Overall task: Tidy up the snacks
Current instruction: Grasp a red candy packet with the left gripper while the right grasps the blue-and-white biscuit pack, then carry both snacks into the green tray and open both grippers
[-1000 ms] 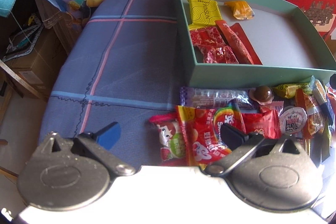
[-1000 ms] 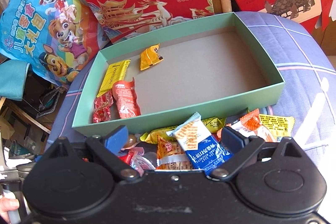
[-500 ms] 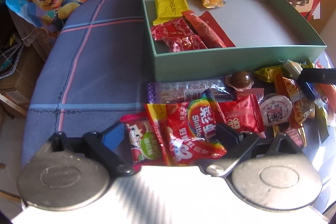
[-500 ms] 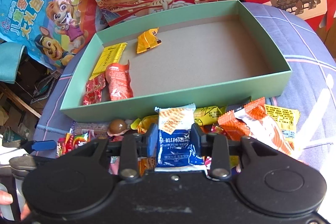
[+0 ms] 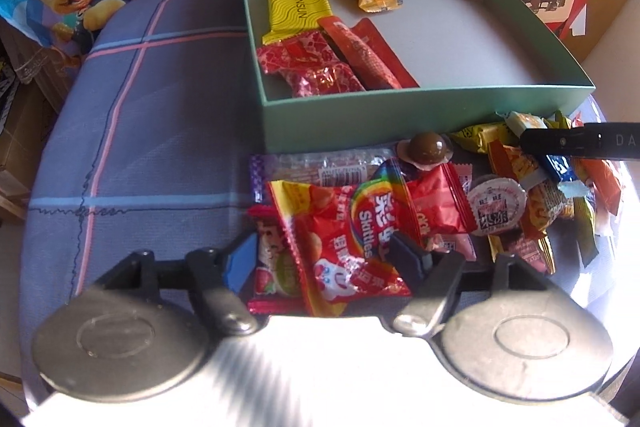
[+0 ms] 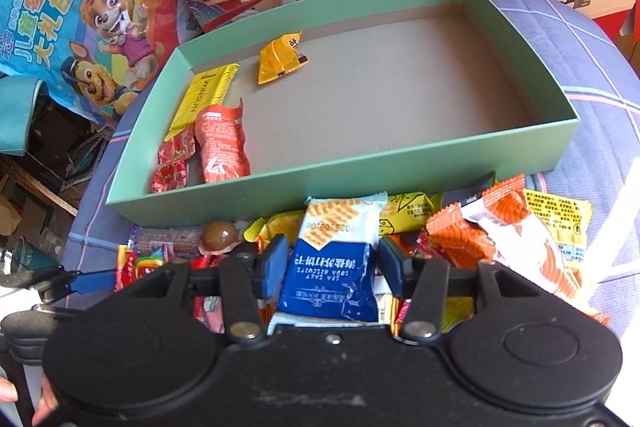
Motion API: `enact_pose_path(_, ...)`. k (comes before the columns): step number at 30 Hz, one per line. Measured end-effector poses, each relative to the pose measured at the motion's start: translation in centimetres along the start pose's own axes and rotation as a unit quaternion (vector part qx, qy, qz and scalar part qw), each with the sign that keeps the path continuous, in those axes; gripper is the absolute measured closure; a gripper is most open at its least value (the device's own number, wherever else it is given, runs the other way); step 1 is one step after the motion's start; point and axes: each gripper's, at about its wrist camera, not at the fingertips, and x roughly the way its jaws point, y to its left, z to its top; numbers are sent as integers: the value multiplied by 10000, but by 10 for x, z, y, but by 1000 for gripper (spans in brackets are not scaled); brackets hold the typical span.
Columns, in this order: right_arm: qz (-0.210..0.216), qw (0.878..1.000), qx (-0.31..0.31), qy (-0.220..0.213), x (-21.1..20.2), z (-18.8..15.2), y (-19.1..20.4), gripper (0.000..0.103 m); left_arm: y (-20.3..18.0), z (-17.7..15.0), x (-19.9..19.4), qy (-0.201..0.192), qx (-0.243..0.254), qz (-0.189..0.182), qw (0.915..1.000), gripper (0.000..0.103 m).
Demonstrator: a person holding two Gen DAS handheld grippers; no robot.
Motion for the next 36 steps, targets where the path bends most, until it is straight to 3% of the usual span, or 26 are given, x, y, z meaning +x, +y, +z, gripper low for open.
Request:
enact_pose_path(3,95,9999,-35,-60,-2,-4,1,62,-9,2,1,-47,170,6,9998,35)
enact_pose_path(5,84,9999,-69,-125,-5,-6,2,62,-21,0,-2,-208,443,3,9988,68)
enact_pose_path(8,72,9997,-79,-228,-12,-9,2,63,-36,-2,-16,-531,653,53,9964,79)
enact_pose_path(13,205,9993,-60,-297,-19,-12,-1,63,-33,-7,-22,-434,728,-222,9962,80)
enact_pose_path(17,263,9993,-12,-266,-17,-17,-4,63,-35,-18,-10,-200,792,-2,9967,65)
enact_pose_path(18,260,9992,0,-297,-18,-19,-4,63,-35,-20,-9,-232,756,39,9969,65)
enact_pose_path(20,264,9991,-43,-339,-21,-20,-4,63,-35,-20,-15,-333,587,98,9977,77)
enact_pose_path(23,313,9987,-63,-407,-31,-20,-7,63,-34,-16,-33,-515,517,77,9973,84)
enact_pose_path(31,407,9978,23,-524,-45,-22,-14,63,6,10,-73,-748,-214,-96,9969,85)
enact_pose_path(36,547,9970,29,-549,-49,-20,-10,63,3,21,-90,-950,-116,-44,9954,85)
